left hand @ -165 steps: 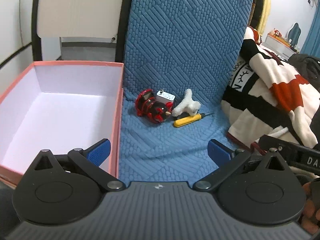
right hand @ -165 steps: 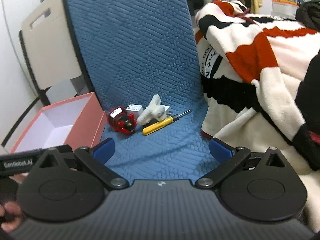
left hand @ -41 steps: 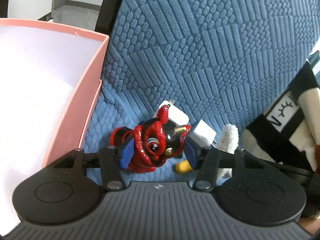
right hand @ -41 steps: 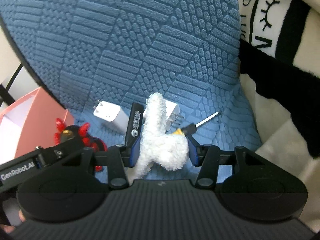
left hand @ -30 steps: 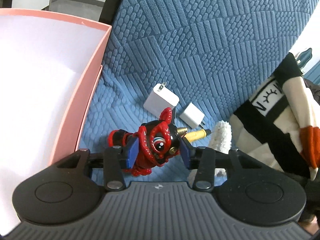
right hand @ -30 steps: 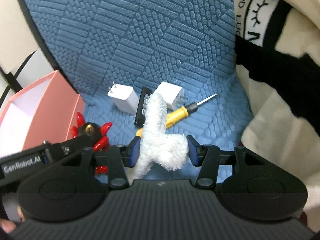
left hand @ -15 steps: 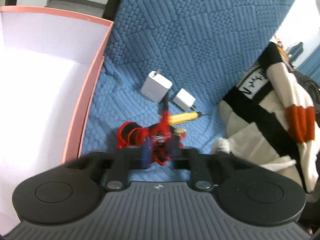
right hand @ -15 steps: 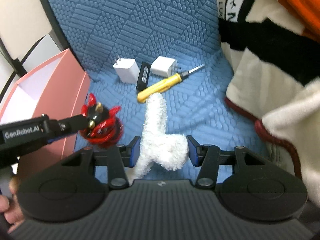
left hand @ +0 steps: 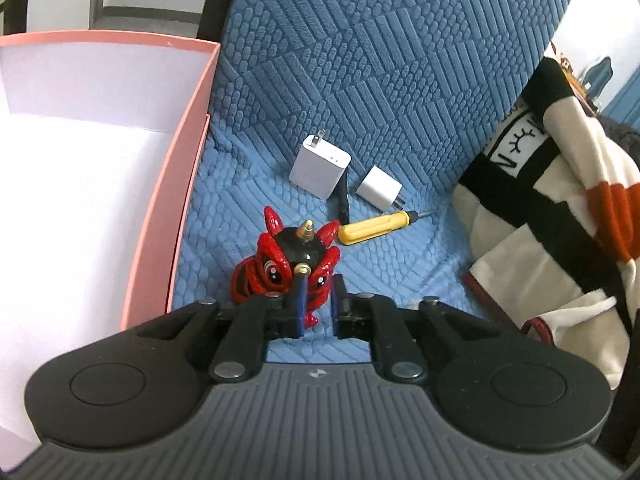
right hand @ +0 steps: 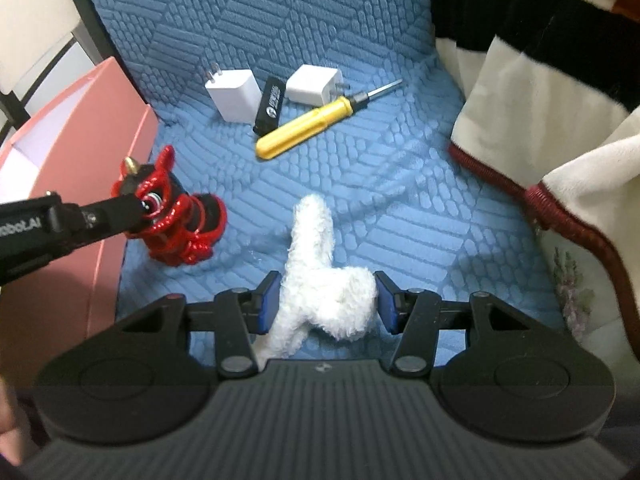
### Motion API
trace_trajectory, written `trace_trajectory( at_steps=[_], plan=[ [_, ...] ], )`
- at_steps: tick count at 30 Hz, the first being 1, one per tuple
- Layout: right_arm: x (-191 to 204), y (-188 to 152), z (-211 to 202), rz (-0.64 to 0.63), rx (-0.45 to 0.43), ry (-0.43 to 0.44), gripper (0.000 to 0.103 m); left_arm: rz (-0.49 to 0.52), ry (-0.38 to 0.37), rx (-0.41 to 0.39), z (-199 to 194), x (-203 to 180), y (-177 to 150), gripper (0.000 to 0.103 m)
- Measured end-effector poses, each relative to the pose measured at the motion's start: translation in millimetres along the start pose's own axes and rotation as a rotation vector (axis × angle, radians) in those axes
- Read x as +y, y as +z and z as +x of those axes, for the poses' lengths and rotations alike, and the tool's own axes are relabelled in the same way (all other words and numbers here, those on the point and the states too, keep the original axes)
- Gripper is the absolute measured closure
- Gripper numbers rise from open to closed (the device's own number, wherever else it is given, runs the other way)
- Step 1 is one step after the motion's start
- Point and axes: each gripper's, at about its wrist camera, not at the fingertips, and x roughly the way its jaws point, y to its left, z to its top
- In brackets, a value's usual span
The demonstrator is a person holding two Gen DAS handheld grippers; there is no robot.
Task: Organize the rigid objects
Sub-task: 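Grasp the red lion figurine with the left gripper while the right gripper holds the plush, then lift the figurine with the left gripper while the right gripper lifts the plush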
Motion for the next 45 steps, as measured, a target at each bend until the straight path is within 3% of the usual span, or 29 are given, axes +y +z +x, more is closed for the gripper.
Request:
trace_trajectory(
  at_steps=[4,5,14,19,33,45],
  plan=[
    [-2.5,-1.2,-0.5,0.027,-0.018,0.014,0.047,0.025,0.022,0.005,1.9,-4.5,-1.3,0.054],
    [-2.9,-1.2,-0.3,0.028,-0.018,0.014,0.044,0.031,0.034,0.005,2.3,-5.7,-1.7,0.052],
    [-5.0,-4.6,8.3,0.034,-0.020,-0.025,0.037,0.123,0.139,0.012,11.1,-18.5,-4.9,0.048],
    [3.2,-6.0,14.1,-0.002,-0.003,-0.020,0.038,0.141,0.170,0.013,18.4,-24.6,-3.5,0.039],
    [4.6,2.0,13.7,-0.014,-0.033,-0.030,0.049,0.128,0.245,-0.007,40.6,-28.1,3.8,0.038],
    [2.9,4.7,20.8,0.009,-0.027,-0.032,0.050,0.103,0.203,-0.026,34.7,-24.5,5.1,0.039]
  ],
)
